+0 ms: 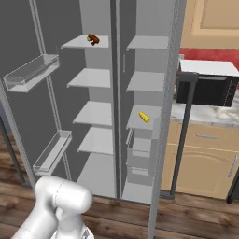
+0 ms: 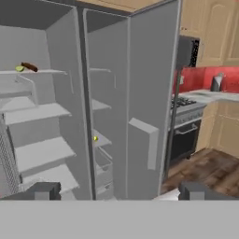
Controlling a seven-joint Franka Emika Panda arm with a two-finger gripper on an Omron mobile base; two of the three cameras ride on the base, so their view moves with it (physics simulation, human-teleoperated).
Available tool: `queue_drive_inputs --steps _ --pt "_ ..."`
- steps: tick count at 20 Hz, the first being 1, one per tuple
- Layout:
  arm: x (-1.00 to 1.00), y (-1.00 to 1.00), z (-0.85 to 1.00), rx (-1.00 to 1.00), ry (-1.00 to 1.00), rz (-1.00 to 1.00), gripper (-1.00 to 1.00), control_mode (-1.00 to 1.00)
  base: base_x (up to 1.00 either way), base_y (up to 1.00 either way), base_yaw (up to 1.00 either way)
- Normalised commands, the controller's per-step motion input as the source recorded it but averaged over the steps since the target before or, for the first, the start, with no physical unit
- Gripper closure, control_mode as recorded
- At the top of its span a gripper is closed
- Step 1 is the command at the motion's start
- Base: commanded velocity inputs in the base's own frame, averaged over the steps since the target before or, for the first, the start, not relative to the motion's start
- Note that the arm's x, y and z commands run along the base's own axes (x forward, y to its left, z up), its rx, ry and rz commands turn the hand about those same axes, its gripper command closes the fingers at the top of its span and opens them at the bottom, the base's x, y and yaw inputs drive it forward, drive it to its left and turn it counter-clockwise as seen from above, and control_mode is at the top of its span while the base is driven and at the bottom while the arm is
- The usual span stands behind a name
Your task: Pick up the frozen chicken drumstick from the freezer, place it on any shelf in the fridge, and close the fridge and freezer doors when done.
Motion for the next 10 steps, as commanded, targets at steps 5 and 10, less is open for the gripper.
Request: queue_drive_inputs --steps 5,10 --pt "0.95 0.64 -0.30 -0.05 -0.06 -0.15 -1.00 -1.00 0.00 0.00 0.00" --pt "0.87 0.23 -0.27 -0.04 0.00 0.06 -1.00 -1.00 0.00 0.00 0.00"
